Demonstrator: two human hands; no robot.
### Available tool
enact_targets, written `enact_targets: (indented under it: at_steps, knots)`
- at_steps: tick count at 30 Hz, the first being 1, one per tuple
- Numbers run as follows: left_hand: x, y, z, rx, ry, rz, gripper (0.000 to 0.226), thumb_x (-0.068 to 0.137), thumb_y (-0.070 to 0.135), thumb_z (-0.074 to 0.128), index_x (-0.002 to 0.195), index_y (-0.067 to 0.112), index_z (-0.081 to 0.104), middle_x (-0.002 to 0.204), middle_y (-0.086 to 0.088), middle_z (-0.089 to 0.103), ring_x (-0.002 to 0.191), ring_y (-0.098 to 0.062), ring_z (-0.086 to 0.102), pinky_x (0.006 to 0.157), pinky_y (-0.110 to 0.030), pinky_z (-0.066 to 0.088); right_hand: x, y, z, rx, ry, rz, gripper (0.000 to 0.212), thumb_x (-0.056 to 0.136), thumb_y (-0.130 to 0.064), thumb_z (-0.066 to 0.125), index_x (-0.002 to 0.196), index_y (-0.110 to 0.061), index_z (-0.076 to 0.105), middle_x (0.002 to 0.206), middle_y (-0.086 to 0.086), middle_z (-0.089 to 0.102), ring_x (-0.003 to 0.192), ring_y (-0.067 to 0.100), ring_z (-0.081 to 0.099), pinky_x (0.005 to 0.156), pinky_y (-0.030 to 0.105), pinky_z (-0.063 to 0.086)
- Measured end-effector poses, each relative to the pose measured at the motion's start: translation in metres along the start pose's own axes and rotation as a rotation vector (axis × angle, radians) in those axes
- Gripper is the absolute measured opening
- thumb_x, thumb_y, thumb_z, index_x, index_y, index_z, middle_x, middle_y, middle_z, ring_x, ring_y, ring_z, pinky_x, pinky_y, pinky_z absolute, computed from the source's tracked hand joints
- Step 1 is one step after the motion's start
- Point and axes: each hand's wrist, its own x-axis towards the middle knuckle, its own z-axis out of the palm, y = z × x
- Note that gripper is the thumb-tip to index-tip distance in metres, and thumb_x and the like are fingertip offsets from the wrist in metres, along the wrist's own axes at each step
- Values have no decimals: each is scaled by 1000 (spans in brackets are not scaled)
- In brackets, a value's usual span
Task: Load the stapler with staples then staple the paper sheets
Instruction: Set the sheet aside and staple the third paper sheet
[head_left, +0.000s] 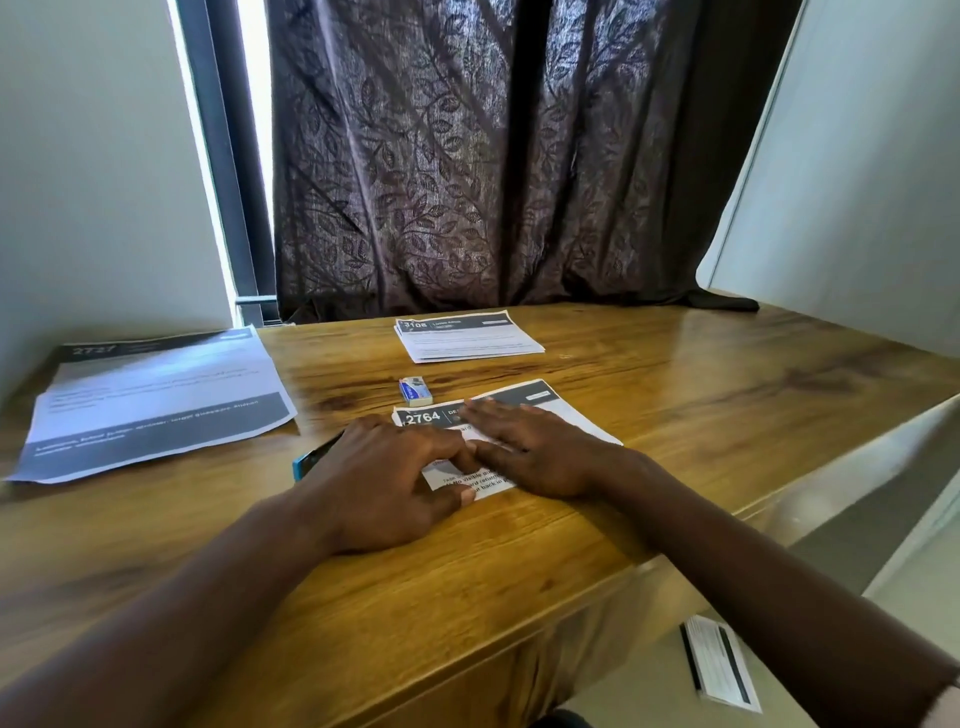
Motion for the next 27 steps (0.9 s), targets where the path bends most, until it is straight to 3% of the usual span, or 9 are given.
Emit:
enact_targets:
  at_steps: [3, 5, 8, 14, 18, 22, 25, 27]
  knots:
    - [-1, 3, -2, 27, -31, -36, 38, 94, 61, 55, 129, 48, 56, 131, 22, 62, 117, -5, 53, 114, -38, 33, 4, 19, -8, -54, -3, 123, 75, 99, -68, 22, 162, -29, 7, 169, -11, 3, 155, 6, -1, 127, 42, 3]
    - [-1, 3, -2, 40, -36, -39, 40, 93, 64, 53, 131, 50, 55, 139, 20, 59, 123, -9, 53, 114, -39, 32, 2, 33, -15, -57, 11, 198, 74, 101, -66, 21, 162, -27, 7, 169, -10, 3, 155, 8, 0, 126, 40, 4]
    - [0, 2, -3, 34, -49, -34, 39, 91, 68, 51, 127, 53, 54, 138, 20, 61, 119, -8, 56, 114, -41, 35, -1, 45, -22, -13, 49, 242, 68, 103, -59, 29, 161, -24, 18, 169, -8, 12, 155, 9, 9, 124, 33, 9]
    - [0, 1, -3, 32, -30, -31, 39, 91, 68, 53, 127, 52, 57, 136, 20, 61, 117, -10, 56, 106, -37, 38, -23, 14, -14, 142, 282, 209, 59, 98, -54, 53, 148, -23, 49, 158, -5, 43, 147, 13, 36, 120, 36, 30]
    - [2, -1, -2, 27, -11, -16, 38, 90, 69, 54, 124, 51, 57, 123, 17, 69, 109, -8, 57, 106, -38, 37, -45, -12, -2, 184, 299, 230, 61, 89, -51, 68, 144, -27, 54, 155, -11, 46, 143, 11, 38, 115, 36, 35]
    - [3, -4, 0, 11, 6, -9, 37, 88, 70, 54, 121, 53, 57, 106, 20, 71, 99, -5, 57, 103, -40, 42, -53, -9, 0, 257, 285, 305, 57, 86, -47, 72, 137, -26, 60, 149, -14, 52, 135, 8, 48, 111, 37, 43]
    - [3, -6, 0, 12, 13, -9, 38, 87, 71, 54, 121, 54, 57, 112, 20, 72, 102, -5, 59, 96, -35, 40, -63, 11, -9, 200, 346, 404, 44, 89, -41, 70, 130, -27, 66, 141, -14, 60, 128, 9, 54, 107, 35, 46]
    - [2, -6, 0, 17, 19, -10, 36, 88, 70, 56, 120, 54, 59, 107, 20, 73, 92, 0, 54, 88, -31, 36, -75, 29, -18, 148, 377, 483, 36, 91, -36, 69, 126, -31, 69, 136, -13, 64, 124, 11, 58, 107, 37, 46]
